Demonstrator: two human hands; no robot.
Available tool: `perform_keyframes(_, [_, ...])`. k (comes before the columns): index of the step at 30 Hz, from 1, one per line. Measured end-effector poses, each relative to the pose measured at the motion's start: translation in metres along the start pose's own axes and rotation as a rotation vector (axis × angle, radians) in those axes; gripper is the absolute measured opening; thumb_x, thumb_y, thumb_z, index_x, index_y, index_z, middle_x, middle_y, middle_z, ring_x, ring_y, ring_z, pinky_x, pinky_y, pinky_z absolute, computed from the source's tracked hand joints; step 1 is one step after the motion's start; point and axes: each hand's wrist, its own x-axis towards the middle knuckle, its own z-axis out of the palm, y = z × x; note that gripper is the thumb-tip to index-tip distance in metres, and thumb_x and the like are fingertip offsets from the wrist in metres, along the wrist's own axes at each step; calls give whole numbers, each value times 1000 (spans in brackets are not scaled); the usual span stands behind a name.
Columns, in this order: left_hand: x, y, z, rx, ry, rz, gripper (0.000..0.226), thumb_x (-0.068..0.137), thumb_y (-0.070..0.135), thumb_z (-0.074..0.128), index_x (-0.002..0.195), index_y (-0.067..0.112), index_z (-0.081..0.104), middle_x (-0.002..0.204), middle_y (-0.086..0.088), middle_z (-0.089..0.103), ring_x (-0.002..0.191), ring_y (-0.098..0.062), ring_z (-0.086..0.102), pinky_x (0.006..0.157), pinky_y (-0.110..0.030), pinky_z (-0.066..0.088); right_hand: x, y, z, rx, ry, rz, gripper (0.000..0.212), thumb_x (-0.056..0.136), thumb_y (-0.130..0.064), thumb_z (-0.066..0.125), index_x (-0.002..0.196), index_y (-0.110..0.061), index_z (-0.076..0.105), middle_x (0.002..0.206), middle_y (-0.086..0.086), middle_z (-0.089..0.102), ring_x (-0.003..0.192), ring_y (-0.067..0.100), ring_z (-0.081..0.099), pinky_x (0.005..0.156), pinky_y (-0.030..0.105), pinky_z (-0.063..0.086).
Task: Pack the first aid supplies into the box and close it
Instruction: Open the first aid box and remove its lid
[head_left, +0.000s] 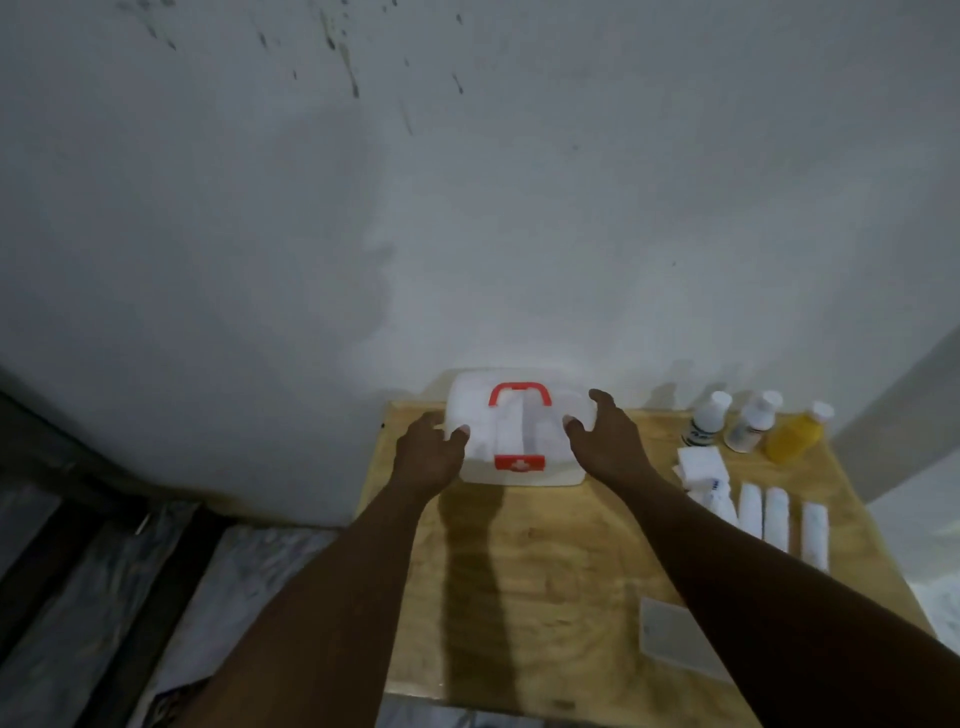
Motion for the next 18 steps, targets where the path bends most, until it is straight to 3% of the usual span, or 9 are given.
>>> perform_keyframes(2, [1,-11,2,-2,21,36,57,96,37,64,144,10,51,135,-12,64,120,-31,63,91,-31,47,-2,10,7,20,16,-49,63,97,-35,54,150,-13,29,146,15,48,134,35,47,109,42,37])
perform_keyframes(8, [7,-35,3,2,89,168,60,85,50,72,130,13,60,122,-11,71,101,-28,72,99,-46,54,-4,28,15,-20,78,-193,64,98,-43,49,151,-15,28,150,13,44,135,34,45,109,42,37])
perform_keyframes(14, [-8,-61,15,21,207,287,72,74,66,65,126,17,63,120,-8,72,99,-28,72,97,-46,55,-21,48,22,-35,136,-276,65,97,-48,46,150,-14,30,153,13,41,137,34,43,109,43,36])
perform_keyframes(18, [-44,-80,17,4,223,329,68,81,64,66,128,16,62,123,-10,70,100,-29,72,96,-48,56,-56,58,25,-32,157,-266,66,97,-50,45,151,-15,30,154,14,40,139,34,40,111,46,34])
